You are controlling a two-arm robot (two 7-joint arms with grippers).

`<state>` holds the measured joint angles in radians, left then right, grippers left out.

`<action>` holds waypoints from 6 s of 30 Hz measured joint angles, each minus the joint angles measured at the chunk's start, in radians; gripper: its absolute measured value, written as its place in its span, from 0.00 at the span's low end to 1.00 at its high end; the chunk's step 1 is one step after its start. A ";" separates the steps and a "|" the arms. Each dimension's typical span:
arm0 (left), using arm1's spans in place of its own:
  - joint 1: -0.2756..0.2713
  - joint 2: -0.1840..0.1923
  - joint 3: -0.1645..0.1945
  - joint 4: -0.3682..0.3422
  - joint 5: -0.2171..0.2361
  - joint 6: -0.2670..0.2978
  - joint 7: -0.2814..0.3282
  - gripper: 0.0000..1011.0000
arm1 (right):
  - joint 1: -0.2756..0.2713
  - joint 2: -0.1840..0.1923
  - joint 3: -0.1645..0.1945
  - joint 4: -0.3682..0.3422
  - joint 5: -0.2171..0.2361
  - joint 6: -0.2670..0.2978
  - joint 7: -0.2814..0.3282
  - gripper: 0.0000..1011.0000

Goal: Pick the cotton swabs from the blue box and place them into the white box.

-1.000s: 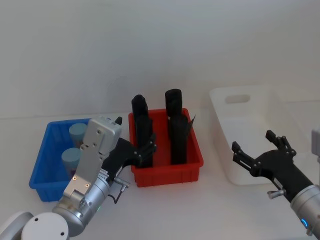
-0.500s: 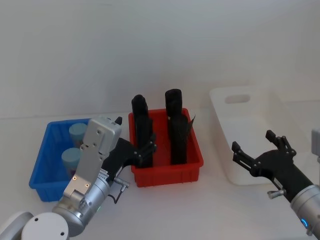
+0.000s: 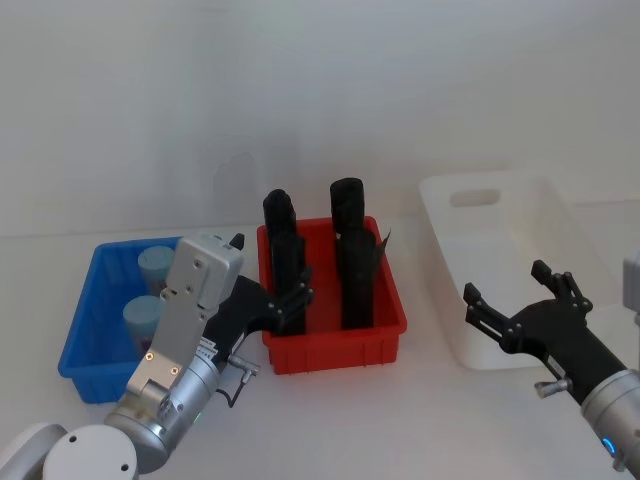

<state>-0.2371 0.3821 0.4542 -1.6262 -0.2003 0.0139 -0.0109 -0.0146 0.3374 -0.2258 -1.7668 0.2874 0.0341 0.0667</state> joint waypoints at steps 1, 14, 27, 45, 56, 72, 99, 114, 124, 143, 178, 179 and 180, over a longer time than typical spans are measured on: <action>0.000 0.000 0.000 0.000 0.000 0.000 0.000 0.99 | 0.000 0.000 0.000 0.000 0.000 0.000 0.000 0.99; -0.004 0.002 -0.008 0.002 -0.003 -0.006 -0.007 0.99 | 0.000 0.000 0.000 0.000 0.000 0.000 0.000 0.99; -0.024 0.022 -0.051 0.029 -0.046 0.020 -0.024 0.99 | 0.000 0.000 0.000 0.000 0.000 0.000 0.000 0.99; -0.077 0.047 -0.123 0.144 -0.132 0.120 -0.055 0.99 | 0.000 0.000 0.000 0.000 0.000 0.000 0.000 0.99; -0.108 0.052 -0.153 0.231 -0.157 0.165 -0.077 0.99 | 0.000 0.000 0.000 0.000 0.000 0.000 0.000 0.99; -0.134 0.055 -0.173 0.324 -0.162 0.203 -0.105 0.99 | 0.000 0.000 0.000 0.000 0.000 0.000 0.000 0.99; -0.191 0.021 -0.169 0.458 -0.152 0.207 -0.163 0.99 | 0.000 0.000 0.000 0.000 0.000 0.000 0.000 0.99; -0.224 0.004 -0.167 0.520 -0.135 0.204 -0.177 0.88 | 0.000 0.000 0.000 0.000 0.000 0.000 0.000 0.99; -0.232 0.001 -0.167 0.533 -0.120 0.203 -0.184 0.66 | 0.000 0.000 0.000 0.000 0.000 0.000 0.000 0.99; -0.200 0.034 -0.185 0.381 -0.090 0.229 -0.212 0.66 | 0.000 0.000 0.000 0.000 0.000 0.000 0.000 0.99; -0.204 0.096 -0.196 0.035 -0.094 0.387 -0.542 0.66 | 0.000 0.000 0.000 0.000 0.000 0.000 0.000 0.99; -0.206 0.095 -0.195 0.032 -0.095 0.388 -0.553 0.66 | 0.000 0.000 0.000 0.000 0.000 0.000 0.000 0.99; -0.213 0.091 -0.190 0.026 -0.096 0.392 -0.575 0.66 | 0.000 0.000 0.000 0.000 0.000 0.000 0.000 0.99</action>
<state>-0.4501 0.4731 0.2640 -1.6003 -0.2963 0.4056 -0.5856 -0.0146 0.3375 -0.2258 -1.7668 0.2874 0.0341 0.0667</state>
